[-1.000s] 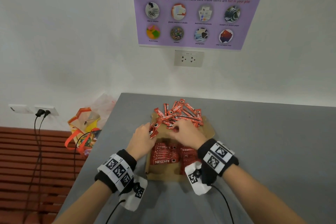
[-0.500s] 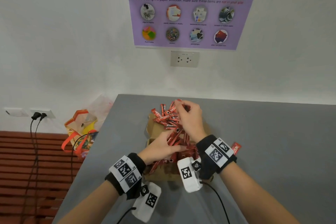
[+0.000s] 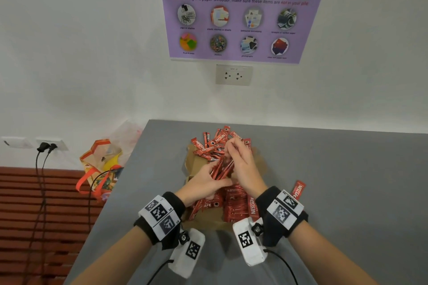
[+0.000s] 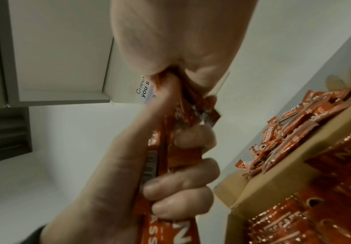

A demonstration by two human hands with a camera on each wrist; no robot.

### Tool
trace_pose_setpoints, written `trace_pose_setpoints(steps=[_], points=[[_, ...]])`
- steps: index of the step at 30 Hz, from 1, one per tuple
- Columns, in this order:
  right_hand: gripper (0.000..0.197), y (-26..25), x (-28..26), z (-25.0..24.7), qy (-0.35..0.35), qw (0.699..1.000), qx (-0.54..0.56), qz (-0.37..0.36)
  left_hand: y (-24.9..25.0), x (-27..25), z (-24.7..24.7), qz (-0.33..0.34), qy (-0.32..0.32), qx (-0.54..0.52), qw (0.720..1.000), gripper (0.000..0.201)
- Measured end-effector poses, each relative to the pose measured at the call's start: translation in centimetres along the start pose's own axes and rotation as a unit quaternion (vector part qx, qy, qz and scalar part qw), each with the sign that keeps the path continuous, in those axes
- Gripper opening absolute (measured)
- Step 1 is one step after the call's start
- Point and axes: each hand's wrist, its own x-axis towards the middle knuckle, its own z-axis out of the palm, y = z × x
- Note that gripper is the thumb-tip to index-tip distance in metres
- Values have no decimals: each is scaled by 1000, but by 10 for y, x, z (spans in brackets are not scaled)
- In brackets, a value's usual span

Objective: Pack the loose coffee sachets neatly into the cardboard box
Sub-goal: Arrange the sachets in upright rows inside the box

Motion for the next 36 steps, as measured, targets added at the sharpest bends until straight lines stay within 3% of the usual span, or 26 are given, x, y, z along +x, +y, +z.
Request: trace_pose_setpoints(steps=[5, 8, 10, 11, 13, 15, 17, 19, 26, 30, 34, 36], points=[[17, -4, -7, 0, -6, 999, -12, -30, -5, 3, -5, 4, 27, 27, 999, 14], [37, 11, -3, -14, 10, 999, -40, 15, -8, 1, -15, 3, 41, 9, 999, 7], [33, 31, 3, -41, 39, 984, -157, 77, -10, -1, -24, -13, 64, 5, 998, 7], [33, 43, 6, -58, 34, 958, -251, 133, -10, -1, -28, -20, 76, 5, 997, 7], [41, 67, 4, -87, 18, 872, -414, 261, -10, -2, -32, -26, 94, 11, 995, 10], [49, 84, -6, -105, 31, 801, -495, 337, -10, 0, -32, -27, 103, 27, 994, 12], [55, 96, -16, -110, 40, 757, -528, 382, -10, 1, -31, -27, 108, 42, 993, 11], [53, 103, -23, -112, 45, 735, -554, 389, -10, 1, -29, -29, 108, 53, 992, 6], [33, 101, -20, -118, 29, 772, -516, 369, -12, 2, -26, -34, 123, 75, 989, 8], [34, 88, -16, -121, 66, 817, -449, 355, -13, 2, -27, -36, 133, 76, 988, 13], [18, 67, -6, -113, 89, 877, -403, 244, -16, 3, -30, -47, 136, 82, 986, 17], [8, 54, -6, -100, 53, 902, -384, 191, -17, 3, -30, -53, 136, 88, 985, 15]])
